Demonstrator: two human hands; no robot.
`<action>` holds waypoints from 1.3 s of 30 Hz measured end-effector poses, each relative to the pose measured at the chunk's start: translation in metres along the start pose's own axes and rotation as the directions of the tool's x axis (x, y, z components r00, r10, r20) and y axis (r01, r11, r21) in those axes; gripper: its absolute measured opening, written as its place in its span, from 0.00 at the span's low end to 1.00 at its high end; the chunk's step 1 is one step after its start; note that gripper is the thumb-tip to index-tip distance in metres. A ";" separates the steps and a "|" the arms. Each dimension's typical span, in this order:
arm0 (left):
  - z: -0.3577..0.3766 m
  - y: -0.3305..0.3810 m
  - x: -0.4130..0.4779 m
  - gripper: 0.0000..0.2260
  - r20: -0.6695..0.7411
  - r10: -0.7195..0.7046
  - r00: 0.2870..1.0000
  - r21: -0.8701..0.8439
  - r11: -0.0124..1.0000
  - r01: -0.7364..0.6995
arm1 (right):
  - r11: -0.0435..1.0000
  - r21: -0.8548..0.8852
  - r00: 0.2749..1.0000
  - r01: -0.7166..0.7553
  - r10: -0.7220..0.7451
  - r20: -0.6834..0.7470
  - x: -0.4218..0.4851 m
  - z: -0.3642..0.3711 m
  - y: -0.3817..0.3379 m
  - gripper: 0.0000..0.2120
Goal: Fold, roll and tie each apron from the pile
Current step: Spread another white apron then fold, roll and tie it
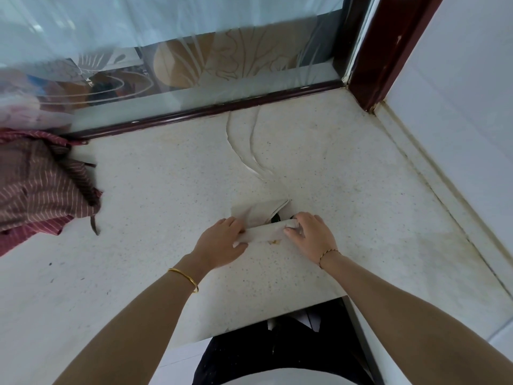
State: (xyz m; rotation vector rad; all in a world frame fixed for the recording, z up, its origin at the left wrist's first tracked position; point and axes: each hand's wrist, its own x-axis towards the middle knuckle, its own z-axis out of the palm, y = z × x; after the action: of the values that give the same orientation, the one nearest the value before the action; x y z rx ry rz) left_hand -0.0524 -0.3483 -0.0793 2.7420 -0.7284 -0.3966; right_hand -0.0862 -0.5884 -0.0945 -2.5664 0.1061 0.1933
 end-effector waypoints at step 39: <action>-0.029 0.029 0.058 0.30 0.383 -0.199 0.902 0.033 0.979 0.202 | 0.687 0.601 0.912 -0.409 0.286 0.293 0.028 -0.008 -0.024 0.07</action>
State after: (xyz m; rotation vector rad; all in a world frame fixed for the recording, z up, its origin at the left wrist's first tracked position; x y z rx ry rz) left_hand -0.0073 -0.3967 -0.0536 2.7691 -0.5238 -1.0047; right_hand -0.0551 -0.5737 -0.0801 -1.7874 0.5111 0.4438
